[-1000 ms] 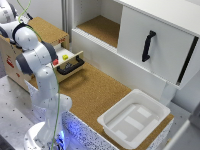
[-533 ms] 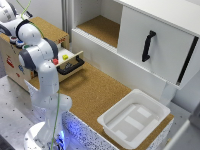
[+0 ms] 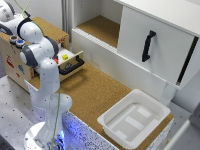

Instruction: Push down the red button to turn on the red light

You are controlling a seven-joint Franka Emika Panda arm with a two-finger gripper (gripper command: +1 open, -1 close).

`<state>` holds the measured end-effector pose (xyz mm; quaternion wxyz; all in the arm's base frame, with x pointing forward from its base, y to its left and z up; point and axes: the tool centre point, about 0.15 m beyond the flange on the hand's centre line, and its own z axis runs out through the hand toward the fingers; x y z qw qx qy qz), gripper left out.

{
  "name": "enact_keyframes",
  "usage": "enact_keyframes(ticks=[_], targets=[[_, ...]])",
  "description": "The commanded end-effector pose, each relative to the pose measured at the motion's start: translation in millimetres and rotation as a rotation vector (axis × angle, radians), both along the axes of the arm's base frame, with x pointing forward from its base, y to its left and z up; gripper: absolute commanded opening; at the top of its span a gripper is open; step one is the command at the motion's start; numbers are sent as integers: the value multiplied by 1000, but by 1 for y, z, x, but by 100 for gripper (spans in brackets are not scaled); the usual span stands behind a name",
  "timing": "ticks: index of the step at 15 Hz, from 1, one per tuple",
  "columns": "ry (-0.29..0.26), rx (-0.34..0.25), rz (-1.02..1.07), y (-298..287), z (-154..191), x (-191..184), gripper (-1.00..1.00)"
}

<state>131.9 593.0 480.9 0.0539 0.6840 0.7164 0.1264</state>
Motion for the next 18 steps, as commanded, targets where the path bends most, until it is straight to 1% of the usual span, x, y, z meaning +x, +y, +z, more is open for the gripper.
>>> enact_keyframes(ticks=[1, 4, 10, 11, 13, 14, 16, 18], targets=[[21, -197, -81, 50, -12, 18, -100], [20, -192, -96, 57, -19, 26, -100], [49, -209, -92, 50, -26, 16, -100], [46, -203, -96, 49, -22, 16, -100], [36, -167, -105, 48, -1, 17, -100], [24, -161, -109, 47, 7, 20, -100], [6, -155, -120, 46, 14, 27, -100], [3, -153, -124, 45, 16, 30, -100]])
